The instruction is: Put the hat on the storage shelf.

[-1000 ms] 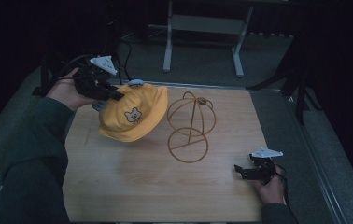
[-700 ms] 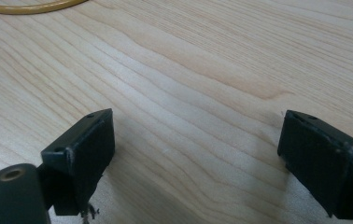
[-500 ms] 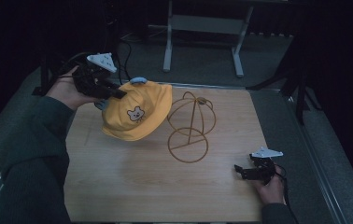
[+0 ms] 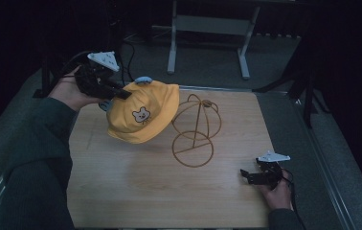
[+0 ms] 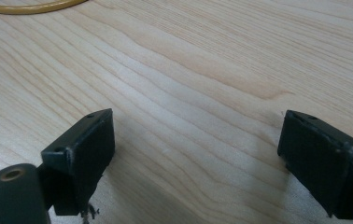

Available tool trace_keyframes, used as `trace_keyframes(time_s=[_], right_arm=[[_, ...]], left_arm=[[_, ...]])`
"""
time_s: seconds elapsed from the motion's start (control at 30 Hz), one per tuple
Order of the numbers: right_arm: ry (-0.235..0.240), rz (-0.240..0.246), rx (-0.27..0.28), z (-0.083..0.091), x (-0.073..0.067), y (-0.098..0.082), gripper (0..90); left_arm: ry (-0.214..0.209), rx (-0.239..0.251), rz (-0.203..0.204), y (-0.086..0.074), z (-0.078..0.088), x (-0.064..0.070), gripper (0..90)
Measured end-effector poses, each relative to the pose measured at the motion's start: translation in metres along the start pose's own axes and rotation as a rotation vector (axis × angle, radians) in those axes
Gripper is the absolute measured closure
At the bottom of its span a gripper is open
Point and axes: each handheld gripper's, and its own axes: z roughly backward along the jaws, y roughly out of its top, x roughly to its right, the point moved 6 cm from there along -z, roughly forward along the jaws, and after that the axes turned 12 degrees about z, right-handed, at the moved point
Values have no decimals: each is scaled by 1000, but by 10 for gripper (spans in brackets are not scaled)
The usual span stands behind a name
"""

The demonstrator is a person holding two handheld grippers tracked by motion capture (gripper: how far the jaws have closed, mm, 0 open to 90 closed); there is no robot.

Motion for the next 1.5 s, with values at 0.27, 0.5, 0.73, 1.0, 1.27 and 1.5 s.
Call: trace_keyframes(time_s=[0.27,0.5,0.73,1.0,1.27,1.5], right_arm=[[1,-1,-1,0,0,0,110],[1,-4,-1,0,0,0,110],[0,0,-1,0,0,0,110],[0,1,0,0,0,0,110],[1,1,-1,0,0,0,110],[0,0,0,0,0,0,110]], left_arm=[[-2,17,-21,8,4,5,797],[-13,31,-29,13,4,9,797],[-28,38,-34,17,4,12,797],[-30,44,-53,22,5,17,797],[-40,46,-72,31,4,22,797],[-58,54,-78,36,0,26,797]])
